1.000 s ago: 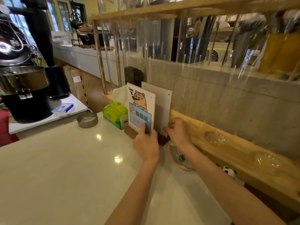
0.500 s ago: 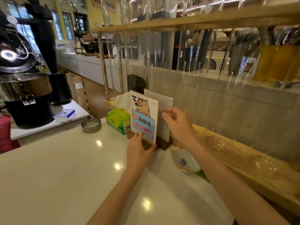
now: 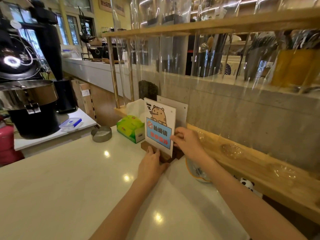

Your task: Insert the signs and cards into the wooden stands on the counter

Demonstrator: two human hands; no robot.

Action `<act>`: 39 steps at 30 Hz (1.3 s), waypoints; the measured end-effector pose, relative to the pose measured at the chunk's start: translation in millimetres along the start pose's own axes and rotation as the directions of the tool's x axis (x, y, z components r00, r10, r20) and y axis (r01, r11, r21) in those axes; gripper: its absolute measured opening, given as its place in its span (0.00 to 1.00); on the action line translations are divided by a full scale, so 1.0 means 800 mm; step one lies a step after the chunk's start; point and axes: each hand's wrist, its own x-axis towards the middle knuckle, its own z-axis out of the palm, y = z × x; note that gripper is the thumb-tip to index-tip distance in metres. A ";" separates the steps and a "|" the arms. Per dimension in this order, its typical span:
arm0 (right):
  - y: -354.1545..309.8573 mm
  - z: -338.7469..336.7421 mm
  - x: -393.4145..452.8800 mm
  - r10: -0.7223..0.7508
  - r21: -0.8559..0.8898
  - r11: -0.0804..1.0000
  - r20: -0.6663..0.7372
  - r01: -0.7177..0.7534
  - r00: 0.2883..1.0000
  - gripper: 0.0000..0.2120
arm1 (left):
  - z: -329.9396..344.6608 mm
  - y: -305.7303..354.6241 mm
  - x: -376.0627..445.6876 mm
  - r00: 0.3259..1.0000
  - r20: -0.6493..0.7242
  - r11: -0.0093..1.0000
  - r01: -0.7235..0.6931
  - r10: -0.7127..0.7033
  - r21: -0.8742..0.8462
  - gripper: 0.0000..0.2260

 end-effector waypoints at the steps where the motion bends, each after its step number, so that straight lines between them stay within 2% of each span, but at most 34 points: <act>1: 0.000 -0.002 -0.001 0.003 0.007 1.000 -0.003 -0.003 1.000 0.04 | 0.001 0.001 -0.001 1.000 -0.004 1.000 0.001 -0.001 0.013 0.28; 19: -0.003 -0.012 -0.017 0.003 -0.010 1.000 -0.013 -0.003 1.000 0.01 | 0.004 0.015 -0.010 0.999 0.021 0.999 0.036 -0.035 -0.029 0.31; 24: -0.004 -0.011 -0.017 0.021 -0.048 0.999 -0.030 -0.023 0.999 0.02 | 0.000 0.013 -0.011 0.999 0.019 0.992 0.031 -0.028 -0.124 0.29; 27: -0.006 -0.009 -0.019 0.046 -0.089 0.995 -0.017 -0.048 0.999 0.08 | -0.010 0.013 -0.016 0.998 0.037 0.969 0.059 -0.051 -0.241 0.29; 29: -0.009 -0.004 -0.025 0.056 -0.041 0.997 -0.071 -0.059 0.996 0.15 | -0.022 0.010 -0.022 0.999 0.032 0.955 0.048 -0.041 -0.293 0.28; 31: -0.018 0.003 -0.033 0.061 0.078 0.996 -0.225 -0.044 0.973 0.18 | -0.037 0.004 -0.031 0.999 0.020 0.954 0.045 -0.040 -0.296 0.28; 33: -0.030 0.011 -0.041 -0.004 0.093 0.994 -0.443 0.050 0.896 0.17 | -0.056 -0.008 -0.039 0.998 0.026 0.963 0.058 -0.053 -0.262 0.31; 35: -0.049 0.019 -0.050 -0.134 0.011 0.984 -0.601 0.176 0.788 0.15 | -0.076 -0.024 -0.049 0.996 0.022 0.969 0.089 -0.086 -0.229 0.33; 36: -0.058 0.024 -0.052 -0.193 -0.015 0.971 -0.637 0.238 0.746 0.13 | -0.086 -0.033 -0.054 0.995 0.011 0.967 0.104 -0.104 -0.231 0.33; 37: -0.068 0.033 -0.056 -0.221 0.006 0.956 -0.642 0.293 0.734 0.12 | -0.100 -0.039 -0.065 0.992 -0.006 0.960 0.118 -0.123 -0.255 0.33; 39: -0.092 0.053 -0.062 -0.228 0.074 0.938 -0.606 0.339 0.762 0.11 | -0.130 -0.055 -0.087 0.988 -0.073 0.952 0.109 -0.135 -0.285 0.32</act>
